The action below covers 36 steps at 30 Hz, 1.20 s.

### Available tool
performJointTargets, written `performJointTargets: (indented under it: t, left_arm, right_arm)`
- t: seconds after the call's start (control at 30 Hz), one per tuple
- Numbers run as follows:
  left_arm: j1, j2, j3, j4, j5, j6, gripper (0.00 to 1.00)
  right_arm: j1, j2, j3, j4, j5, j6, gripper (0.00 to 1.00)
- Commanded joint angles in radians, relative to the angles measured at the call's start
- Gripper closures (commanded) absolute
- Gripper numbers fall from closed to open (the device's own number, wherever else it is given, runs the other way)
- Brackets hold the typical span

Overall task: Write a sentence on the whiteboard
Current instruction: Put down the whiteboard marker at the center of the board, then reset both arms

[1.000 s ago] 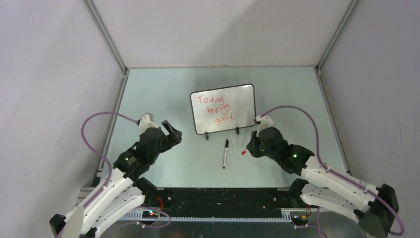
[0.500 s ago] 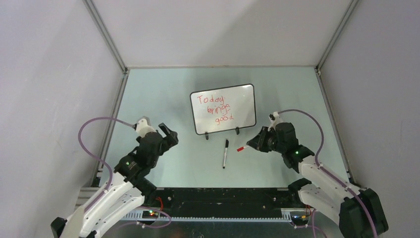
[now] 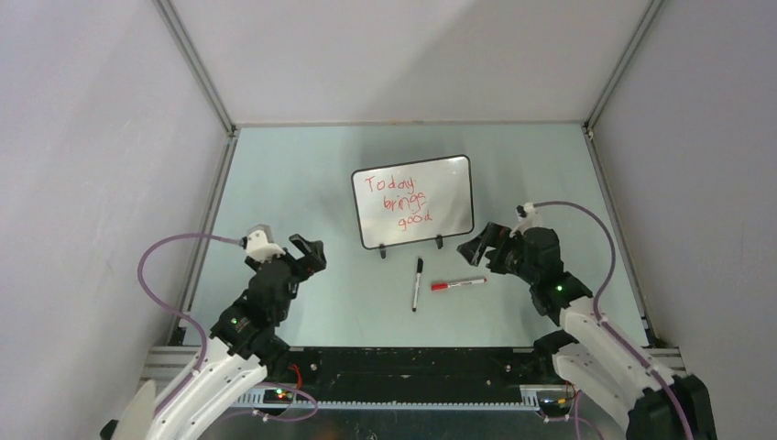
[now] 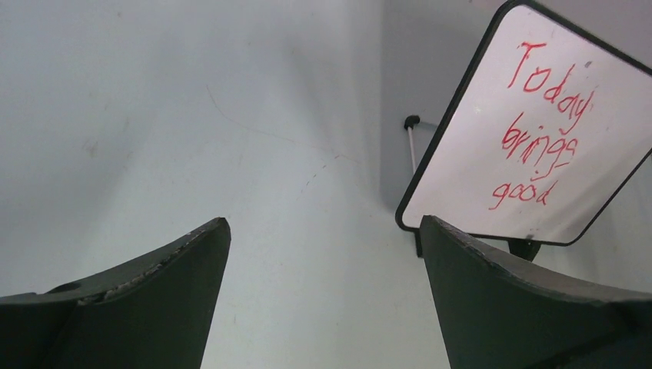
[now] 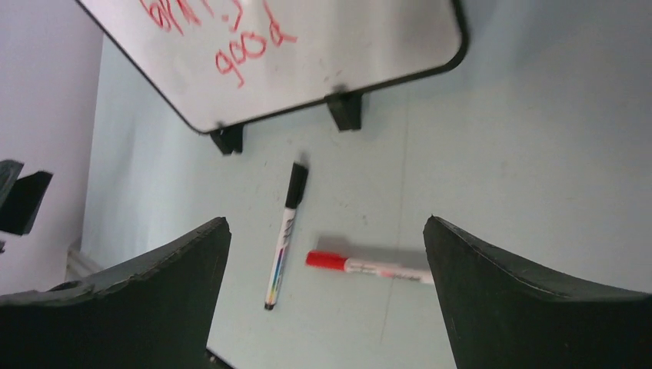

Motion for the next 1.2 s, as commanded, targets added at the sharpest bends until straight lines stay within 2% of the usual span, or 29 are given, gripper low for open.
performJointTargets:
  t: [0.0,0.17,0.23,0.33,0.4,0.53,0.57,0.6,0.63,0.67,0.7,0.73,0.8,0.9,0.97,1.03,1.1,1.13,1.17]
  left_arm:
    - [0.007,-0.043,-0.047,0.212,-0.042,0.212,0.01]
    - [0.008,-0.055,-0.074,0.316,-0.176,0.398,0.01]
    - [0.008,-0.046,-0.096,0.411,-0.246,0.489,0.02]
    - [0.01,-0.024,-0.191,0.656,-0.305,0.625,0.02]
    - [0.024,-0.005,-0.251,0.795,-0.311,0.707,0.02]
    - [0.118,0.051,-0.306,0.934,-0.219,0.823,0.02]
    - [0.176,0.069,-0.355,0.978,-0.153,0.842,0.01]
    - [0.214,0.122,-0.386,1.096,-0.106,0.842,0.02]
    - [0.297,0.153,-0.437,1.157,0.019,0.827,0.04]
    - [0.343,0.232,-0.457,1.289,0.079,0.803,0.1]
    - [0.401,0.274,-0.473,1.344,0.159,0.796,0.12]
    - [0.413,0.34,-0.468,1.408,0.172,0.795,0.13]
    - [0.439,0.438,-0.418,1.415,0.192,0.797,0.12]
    - [0.475,0.551,-0.372,1.505,0.213,0.801,0.12]
    - [0.496,0.645,-0.368,1.604,0.223,0.806,0.12]
    - [0.516,0.763,-0.367,1.724,0.234,0.8,0.12]
    - [0.521,0.927,-0.361,1.848,0.214,0.807,0.09]
    - [0.522,0.917,-0.319,1.833,0.201,0.798,0.08]
    - [0.522,0.872,-0.291,1.671,0.189,0.79,0.05]
  right_arm:
    - [-0.022,-0.149,0.031,-0.138,0.215,-0.084,0.0]
    - [-0.029,-0.26,0.039,-0.215,0.464,-0.129,0.0]
    - [-0.04,-0.296,0.034,-0.206,0.543,-0.156,0.0]
    - [-0.064,-0.341,0.009,-0.162,0.634,-0.222,0.0]
    - [-0.11,-0.365,-0.021,-0.126,0.611,-0.229,0.01]
    - [-0.23,-0.419,-0.145,0.074,0.521,-0.268,0.04]
    - [-0.28,-0.432,-0.174,0.185,0.46,-0.282,0.04]
    - [-0.302,-0.433,-0.245,0.26,0.433,-0.294,0.05]
    - [-0.334,-0.419,-0.281,0.424,0.393,-0.338,0.04]
    - [-0.342,-0.398,-0.35,0.506,0.38,-0.372,0.02]
    - [-0.349,-0.333,-0.368,0.635,0.346,-0.441,0.01]
    - [-0.35,-0.295,-0.383,0.672,0.33,-0.463,0.01]
    - [-0.342,-0.16,-0.381,0.756,0.311,-0.504,0.01]
    - [-0.324,0.064,-0.414,1.068,0.389,-0.528,0.0]
    - [-0.322,0.18,-0.372,1.142,0.42,-0.556,0.01]
    - [-0.329,0.277,-0.32,1.135,0.431,-0.55,0.01]
    - [-0.347,0.381,-0.297,1.167,0.396,-0.539,0.04]
    - [-0.349,0.471,-0.298,1.263,0.375,-0.553,0.05]
    - [-0.344,0.509,-0.296,1.31,0.376,-0.566,0.07]
